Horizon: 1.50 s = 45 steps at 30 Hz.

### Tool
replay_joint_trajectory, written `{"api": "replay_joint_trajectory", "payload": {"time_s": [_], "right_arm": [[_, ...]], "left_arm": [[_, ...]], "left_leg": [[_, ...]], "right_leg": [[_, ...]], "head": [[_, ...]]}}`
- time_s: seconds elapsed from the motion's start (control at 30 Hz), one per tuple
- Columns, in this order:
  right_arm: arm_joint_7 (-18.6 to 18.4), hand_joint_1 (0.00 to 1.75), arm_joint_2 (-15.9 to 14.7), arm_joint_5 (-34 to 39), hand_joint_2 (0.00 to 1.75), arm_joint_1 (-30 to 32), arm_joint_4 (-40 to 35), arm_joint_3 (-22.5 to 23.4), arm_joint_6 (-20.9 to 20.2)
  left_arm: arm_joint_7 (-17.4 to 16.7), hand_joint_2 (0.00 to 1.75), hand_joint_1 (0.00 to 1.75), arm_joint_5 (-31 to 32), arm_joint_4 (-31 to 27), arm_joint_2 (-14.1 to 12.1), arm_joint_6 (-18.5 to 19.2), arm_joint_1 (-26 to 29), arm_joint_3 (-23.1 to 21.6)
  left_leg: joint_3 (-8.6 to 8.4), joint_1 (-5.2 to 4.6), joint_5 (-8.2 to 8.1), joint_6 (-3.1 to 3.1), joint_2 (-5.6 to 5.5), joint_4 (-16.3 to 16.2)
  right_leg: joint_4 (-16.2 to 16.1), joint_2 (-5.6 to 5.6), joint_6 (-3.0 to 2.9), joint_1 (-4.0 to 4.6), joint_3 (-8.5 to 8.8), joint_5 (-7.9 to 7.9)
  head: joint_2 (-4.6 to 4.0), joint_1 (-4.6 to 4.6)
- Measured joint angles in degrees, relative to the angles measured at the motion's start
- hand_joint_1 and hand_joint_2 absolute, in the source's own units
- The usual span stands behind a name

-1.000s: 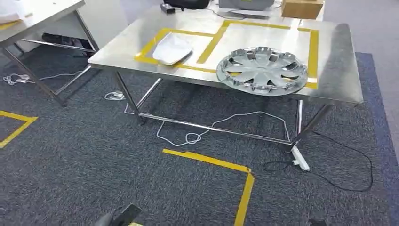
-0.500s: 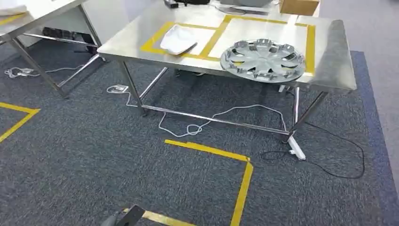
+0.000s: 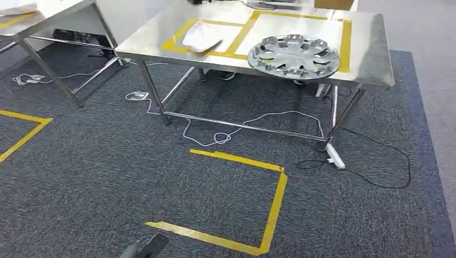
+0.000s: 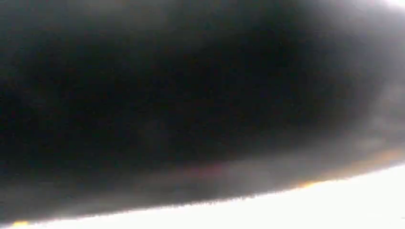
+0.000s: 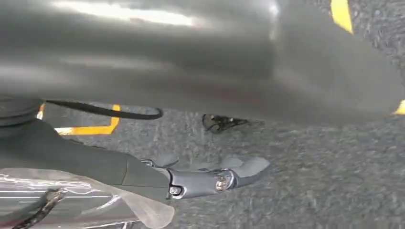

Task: Take the parts from the cabinet and place them on the table.

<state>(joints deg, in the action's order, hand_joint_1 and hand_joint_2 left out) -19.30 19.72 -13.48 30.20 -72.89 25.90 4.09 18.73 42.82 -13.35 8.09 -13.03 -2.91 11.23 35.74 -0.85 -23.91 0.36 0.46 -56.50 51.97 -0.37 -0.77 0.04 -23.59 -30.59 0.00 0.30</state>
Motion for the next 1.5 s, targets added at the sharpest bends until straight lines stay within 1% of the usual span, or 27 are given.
{"api": "replay_joint_trajectory", "payload": {"time_s": [0.07, 0.1, 0.13, 0.2, 0.27, 0.33, 0.37, 0.47, 0.53, 0.6, 0.63, 0.7, 0.77, 0.8, 0.83, 0.87, 0.97, 1.0, 1.07, 1.1, 1.13, 1.17, 1.23, 1.3, 1.33, 1.43, 1.5], "right_arm": [[0.26, 0.0, 0.02, 1.11, 0.0, -0.04, 0.11, 0.09, 0.13], [0.42, 0.0, 0.02, 1.53, 0.0, -0.1, 0.13, 0.15, 0.22], [0.48, 0.0, 0.02, 1.84, 0.0, -0.14, 0.2, 0.2, 0.26], [0.59, 0.0, 0.02, 2.45, 0.0, -0.24, 0.28, 0.24, 0.26], [0.66, 0.0, 0.02, 2.73, 0.0, -0.25, 0.42, 0.28, 0.24], [0.74, 0.0, 0.02, 2.95, 0.0, -0.23, 0.46, 0.39, 0.13], [0.83, 0.0, 0.02, 2.95, 0.0, -0.28, 0.46, 0.48, 0.11], [0.79, 0.0, 0.02, 2.95, 0.0, -0.21, 0.55, 0.66, 0.11], [0.7, 0.0, 0.02, 2.95, 0.0, -0.19, 0.61, 0.76, 0.15], [0.72, 0.0, 0.02, 2.95, 0.0, -0.3, 0.63, 0.79, 0.2], [0.72, 0.0, 0.02, 2.97, 0.0, -0.35, 0.68, 0.83, 0.22], [0.72, 0.0, 0.02, 2.99, 0.0, -0.35, 0.74, 0.83, 0.22], [0.72, 0.0, 0.02, 3.06, 0.0, -0.46, 0.77, 0.85, 0.15], [0.76, 0.0, 0.02, 3.04, 0.0, -0.61, 0.76, 0.87, 0.04], [0.85, 0.0, 0.02, 3.01, 0.0, -0.81, 0.77, 0.94, -0.02], [0.99, 0.0, 0.02, 2.97, 0.0, -1.1, 0.79, 1.0, -0.02], [1.16, 0.0, 0.02, 2.97, 0.0, -1.13, 1.07, 1.4, -0.11], [1.33, 0.0, 0.04, 3.06, 0.0, -1.2, 1.25, 1.55, -0.11], [1.62, 0.0, 0.04, 3.19, 0.0, -1.33, 1.38, 1.84, -0.11], [1.71, 0.0, 0.04, 3.3, 0.0, -1.37, 1.49, 1.95, -0.2], [1.77, 0.0, 0.04, 3.34, 0.0, -1.4, 1.6, 1.99, -0.18], [1.77, 0.0, 0.04, 3.36, 0.0, -1.42, 1.72, 2.05, -0.2], [1.77, 0.0, 0.04, 3.39, 0.0, -1.46, 1.97, 2.29, -0.18], [1.77, 0.0, 0.04, 3.67, 0.0, -1.5, 2.16, 2.4, -0.17], [1.81, 0.0, 0.04, 3.98, 0.0, -1.61, 2.21, 2.45, -0.15], [1.97, 0.0, 0.04, 5.09, 0.0, -2.02, 2.43, 2.51, 0.33], [2.01, 0.0, 0.04, 5.83, 0.0, -2.08, 2.51, 2.62, 1.03]], "left_arm": [[0.0, 0.0, 0.0, -0.15, 0.0, 0.02, -0.02, 0.22, 0.0], [0.0, 0.0, 0.0, -0.31, 0.0, 0.0, -0.04, 0.22, 0.0], [0.0, 0.0, 0.0, -0.37, 0.0, -0.02, -0.07, 0.21, 0.0], [0.0, 0.0, 0.0, -0.52, 0.0, -0.04, -0.17, 0.23, 0.0], [0.02, 0.0, 0.0, -0.65, 0.0, -0.07, -0.28, 0.22, 0.0], [0.15, 0.0, 0.0, -0.7, 0.0, 0.04, -0.37, 0.11, 0.0], [0.17, 0.0, 0.0, -0.83, 0.0, 0.07, -0.42, 0.01, 0.0], [0.2, 0.0, 0.0, -0.92, 0.0, 0.15, -0.48, 0.28, 0.0], [0.2, 0.0, 0.0, -1.03, 0.0, 0.15, -0.57, 0.11, 0.0], [0.2, 0.0, 0.0, -1.03, 0.0, 0.15, -0.57, 0.1, 0.0], [0.2, 0.0, 0.0, -1.03, 0.0, 0.17, -0.57, 0.11, 0.0], [0.2, 0.0, 0.0, -1.05, 0.0, 0.15, -0.57, 0.11, 0.0], [0.22, 0.0, 0.0, -1.14, 0.0, 0.17, -0.55, 0.11, 0.0], [0.22, 0.0, 0.0, -1.25, 0.0, 0.17, -0.59, 0.08, 0.0], [0.22, 0.0, 0.0, -1.44, -0.02, 0.26, -0.63, 0.09, 0.02], [0.22, 0.0, 0.0, -1.49, -0.04, 0.26, -0.72, 0.11, 0.02], [0.2, 0.0, 0.0, -1.53, -0.04, 0.35, -0.81, -0.02, 0.02], [0.15, 0.0, 0.0, -1.53, -0.04, 0.33, -0.83, 0.01, 0.0], [0.13, 0.0, 0.0, -1.59, -0.07, 0.35, -0.83, 0.09, 0.0], [0.11, 0.0, 0.0, -1.62, -0.07, 0.33, -0.83, 0.09, 0.0], [0.11, 0.0, 0.0, -1.62, -0.07, 0.33, -0.83, 0.09, 0.0], [0.11, 0.0, 0.0, -1.64, -0.07, 0.33, -0.83, 0.12, 0.0], [0.09, 0.0, 0.0, -1.64, -0.07, 0.33, -0.83, 0.12, 0.0], [0.04, 0.0, 0.0, -1.66, -0.13, 0.31, -0.83, 0.1, 0.0], [0.0, 0.0, 0.0, -1.68, -0.18, 0.33, -0.83, -0.06, 0.0], [-0.22, 0.0, 0.0, -1.75, -0.22, 0.35, -0.87, -0.07, 0.0], [-0.46, 0.0, 0.0, -2.03, -0.22, 0.42, -0.87, 0.02, 0.0]], "left_leg": [[1.76, 0.36, -7.95, -0.69, -0.16, -7.54], [2.58, 0.49, -10.59, -0.94, -0.19, -12.4], [2.93, 0.63, -11.35, -1.15, -0.19, -16.11], [1.11, 1.03, -7.61, -1.54, -0.19, -17.27], [-4.77, 1.51, -3.95, -1.91, -0.19, -9.89], [-11.39, 1.39, -7.51, -1.82, -0.69, 0.36], [-11.35, 1.34, -8.17, -1.02, -0.61, 0.93], [-9.85, 1.14, -6.7, 0.28, -0.39, 0.76], [-8.06, 1.11, -5.22, 1.4, 0.05, 0.77], [-6.11, 0.81, -3.67, 1.67, 0.14, 0.72], [-5.06, 0.62, -2.8, 1.7, 0.18, 0.67], [-2.81, 0.26, -1.4, 1.68, 0.34, 0.62], [-0.76, -0.06, 0.1, 1.44, 0.35, 0.62], [-0.28, -0.1, 0.85, 1.32, 0.33, 0.57], [0.12, -0.38, 1.32, 1.08, 0.29, 0.4], [0.37, -0.42, 1.97, 0.85, 0.33, 0.13], [0.69, 0.05, 3.86, -0.03, 0.39, 0.36], [1.02, 0.27, 2.74, -0.4, 0.14, -0.16], [2.66, 0.49, -3.15, -1.04, -0.04, -5.73], [4.11, 0.61, -6.57, -1.35, -0.06, -11.09], [5.08, 0.69, -8.59, -1.56, -0.08, -15.53], [5.21, 0.74, -8.77, -1.69, -0.08, -17.96], [2.07, 0.93, -6.03, -1.78, -0.08, -15.04], [-5.27, 1.09, -3.35, -1.6, -0.08, -4.28], [-7.58, 0.98, -4.89, -1.35, -0.2, -0.66], [-7.33, 0.7, -4.81, -0.47, -0.18, 0.43], [-7.15, 0.67, -4.72, -0.49, -0.16, 0.62]], "right_leg": [[0.18, -0.06, -0.39, 0.03, -1.75, 1.38], [0.42, -0.16, -0.39, 0.04, -2.73, 2.05], [0.86, -0.24, -0.33, 0.02, -3.75, 2.6], [2.15, -0.33, -0.11, -0.1, -5.8, 3.61], [3.82, -0.26, 0.44, -0.33, -8.51, 4.3], [5.5, -0.13, 1.13, -0.13, -10.11, 4.75], [5.62, -0.21, 1.55, -0.09, -10.42, 5.21], [5.45, -0.19, 2.65, -0.38, -11.01, 6.62], [9.0, 0.1, 3.06, -0.62, -12.62, 0.52], [17.33, 0.18, 3.35, -0.61, -14.97, -5.95], [21.42, 0.18, 3.37, -0.61, -15.56, -7.22], [23.45, 0.18, 3.11, -0.6, -13.96, -4.03], [17.22, 0.18, 2.36, -0.48, -8.44, 0.54], [12.16, 0.16, 1.92, -0.29, -4.45, 0.33], [5.52, 0.12, 1.54, 0.14, 0.98, -2.18], [-0.1, 0.09, 1.26, 0.13, 3.6, -3.85], [-0.09, 0.22, 0.52, 0.57, 2.77, -3.06], [-0.14, -0.09, 0.14, 0.26, 2.47, -2.47], [-0.04, -0.18, -0.67, 0.32, 1.49, -1.66], [0.03, -0.22, -0.79, 0.4, 0.84, -1.1], [0.15, -0.29, -0.8, 0.42, 0.25, -0.7], [0.44, -0.31, -0.69, 0.41, -0.45, -0.38], [1.39, -0.29, -0.48, 0.33, -1.88, -0.06], [2.43, -0.25, -0.34, 0.26, -2.62, -0.06], [2.76, -0.27, -0.07, 0.41, -3.28, -0.14], [3.26, -0.21, 0.81, 0.47, -3.82, 0.22], [3.56, -0.18, -0.59, 0.57, -4.23, -0.06]], "head": [[0.0, -0.39], [-0.02, -0.28], [0.0, -0.39], [0.0, -0.37], [-0.02, -0.37], [0.0, -0.44], [0.0, -0.28], [0.0, -0.35], [0.0, -0.24], [0.0, -0.19], [0.0, -0.26], [0.0, -0.26], [-0.02, -0.28], [0.0, -0.28], [0.0, -0.26], [0.0, -0.39], [0.0, -0.41], [-0.02, -0.37], [0.0, -0.68], [0.0, -0.76], [0.0, -0.7], [0.0, -0.72], [0.0, -0.72], [0.0, -0.74], [0.0, -0.76], [0.0, -0.74], [0.0, -0.57]]}}
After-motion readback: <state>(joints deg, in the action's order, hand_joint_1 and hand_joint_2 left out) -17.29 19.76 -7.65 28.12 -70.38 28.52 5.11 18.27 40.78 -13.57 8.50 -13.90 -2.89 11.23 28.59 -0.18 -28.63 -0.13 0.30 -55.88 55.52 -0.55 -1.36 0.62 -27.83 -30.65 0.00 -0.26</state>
